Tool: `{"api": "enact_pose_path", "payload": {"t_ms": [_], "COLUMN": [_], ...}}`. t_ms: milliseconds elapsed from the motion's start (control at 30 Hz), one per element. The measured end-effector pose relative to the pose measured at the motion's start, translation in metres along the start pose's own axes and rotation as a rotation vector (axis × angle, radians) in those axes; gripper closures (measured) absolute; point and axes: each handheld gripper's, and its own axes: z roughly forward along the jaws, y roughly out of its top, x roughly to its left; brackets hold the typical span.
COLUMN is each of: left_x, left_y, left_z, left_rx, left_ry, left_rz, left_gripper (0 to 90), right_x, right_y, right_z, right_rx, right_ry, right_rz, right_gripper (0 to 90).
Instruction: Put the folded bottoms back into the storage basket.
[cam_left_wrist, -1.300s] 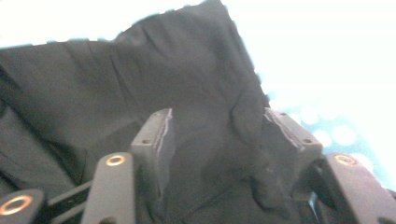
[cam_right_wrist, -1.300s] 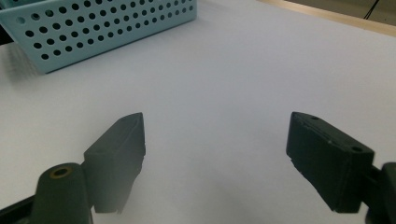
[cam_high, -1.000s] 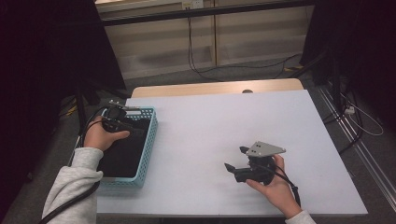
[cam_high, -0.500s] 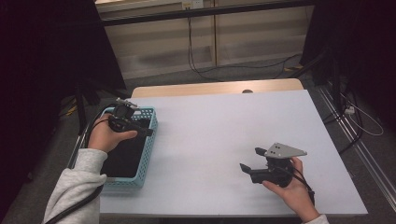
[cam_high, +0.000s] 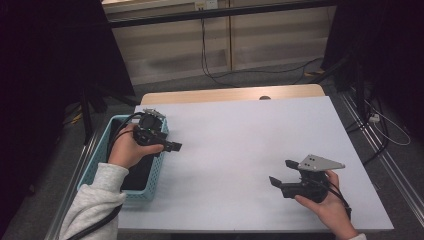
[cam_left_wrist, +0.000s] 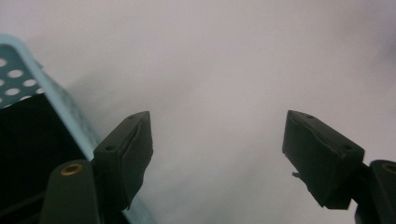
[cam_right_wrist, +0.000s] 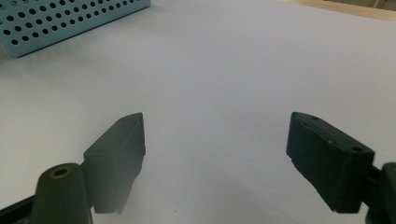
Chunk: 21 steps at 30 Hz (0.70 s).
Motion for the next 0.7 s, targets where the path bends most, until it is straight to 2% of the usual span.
{"api": "enact_pose_path", "payload": {"t_ms": [100, 267, 300, 367, 467, 600, 633, 700], "left_x": [-0.009, -0.018, -0.022, -0.028, -0.034, -0.039, -0.042, -0.044], "left_y": [0.001, -0.001, -0.002, -0.004, -0.008, -0.012, -0.015, -0.018], "left_z": [0.007, 0.015, 0.018, 0.022, 0.027, 0.032, 0.035, 0.037], "left_rx": [0.0, -0.01, -0.013, -0.034, -0.026, -0.036, -0.04, -0.043], "left_ry": [-0.015, -0.042, -0.052, -0.067, -0.085, -0.1, -0.113, -0.116], "left_rz": [0.023, 0.026, 0.041, 0.029, 0.051, 0.043, 0.057, 0.055], "left_gripper": [22.9, 21.5, 21.4, 20.8, 20.6, 20.5, 20.4, 19.8], "right_x": [-0.002, -0.006, -0.006, -0.007, -0.009, -0.011, -0.011, -0.012], "right_y": [-0.003, -0.007, -0.008, -0.009, -0.01, -0.013, -0.013, -0.014], "right_z": [-0.003, -0.008, -0.009, -0.011, -0.014, -0.016, -0.017, -0.018], "right_rx": [0.007, 0.012, 0.016, 0.016, 0.017, 0.02, 0.02, 0.021], "right_ry": [0.001, -0.005, -0.006, -0.007, -0.012, -0.012, -0.011, -0.013], "right_rz": [-0.002, 0.002, 0.002, -0.001, 0.004, 0.007, 0.006, 0.007], "right_gripper": [19.3, 19.1, 19.0, 18.9, 18.9, 18.8, 18.8, 18.7]}}
